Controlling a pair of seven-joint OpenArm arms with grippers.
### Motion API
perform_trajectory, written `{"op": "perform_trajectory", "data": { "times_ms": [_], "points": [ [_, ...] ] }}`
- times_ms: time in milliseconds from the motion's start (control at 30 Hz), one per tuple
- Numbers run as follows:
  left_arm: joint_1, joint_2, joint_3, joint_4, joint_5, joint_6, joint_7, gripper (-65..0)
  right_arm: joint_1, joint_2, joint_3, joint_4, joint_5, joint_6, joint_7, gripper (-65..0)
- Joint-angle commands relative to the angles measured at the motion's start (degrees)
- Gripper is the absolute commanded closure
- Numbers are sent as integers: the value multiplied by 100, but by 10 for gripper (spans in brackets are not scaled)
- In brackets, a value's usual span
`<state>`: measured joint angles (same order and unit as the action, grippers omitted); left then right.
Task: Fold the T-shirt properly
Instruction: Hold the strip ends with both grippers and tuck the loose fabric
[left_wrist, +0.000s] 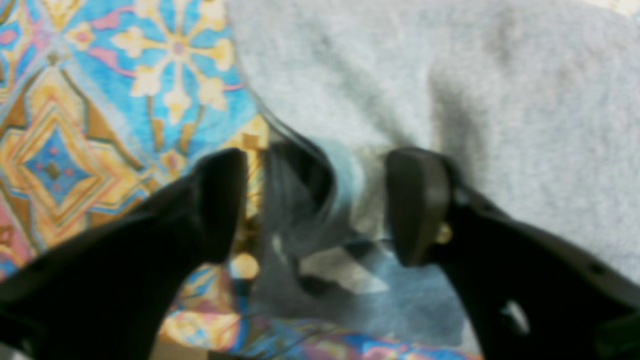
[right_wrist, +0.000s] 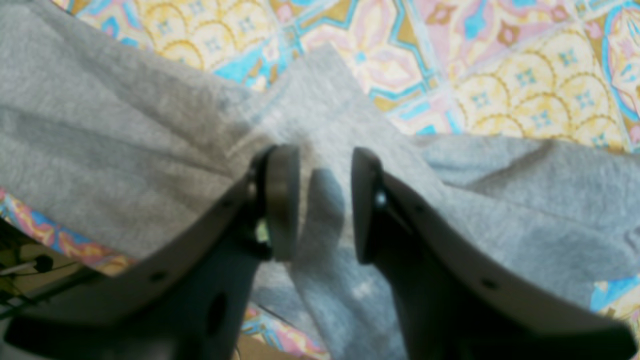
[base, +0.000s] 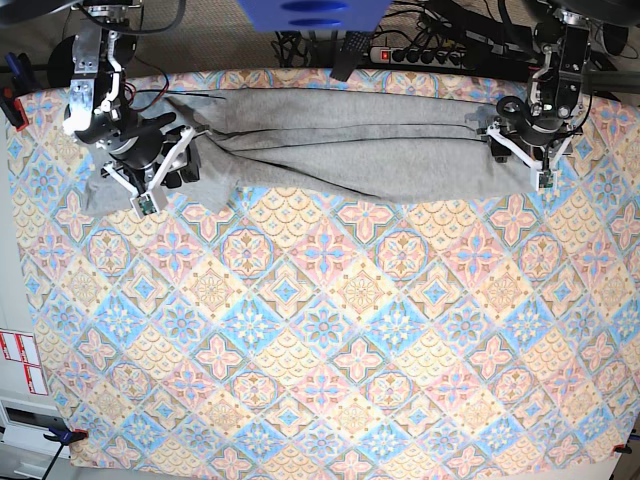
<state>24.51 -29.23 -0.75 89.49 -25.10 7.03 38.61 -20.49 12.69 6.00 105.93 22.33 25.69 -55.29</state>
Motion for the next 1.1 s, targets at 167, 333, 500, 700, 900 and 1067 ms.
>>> {"op": "perform_trajectory", "data": {
  "times_ms": [167, 333, 500, 700, 900, 1067],
  "points": [
    [41, -140, -219, 5, 97, 5, 73, -504, 23, 63, 20, 119, 49, 11, 100, -180],
    [32, -140, -202, -4, 97, 5, 64, -507, 14, 54, 20, 119, 57, 11, 100, -180],
    [32, -123, -184, -189, 53, 5, 55, -508, 14, 54, 55, 119, 312, 11, 109, -180],
    [41, -105, 71, -321, 44, 5, 38, -504, 23, 54, 64, 119, 462, 11, 118, -180],
    [85, 299, 141, -321, 53, 5, 38, -503, 23, 54, 46, 119, 462, 11, 109, -180],
    [199, 572, 141, -312, 44, 5, 38, -496, 23, 54, 64, 119, 462, 11, 118, -180]
  ]
}}
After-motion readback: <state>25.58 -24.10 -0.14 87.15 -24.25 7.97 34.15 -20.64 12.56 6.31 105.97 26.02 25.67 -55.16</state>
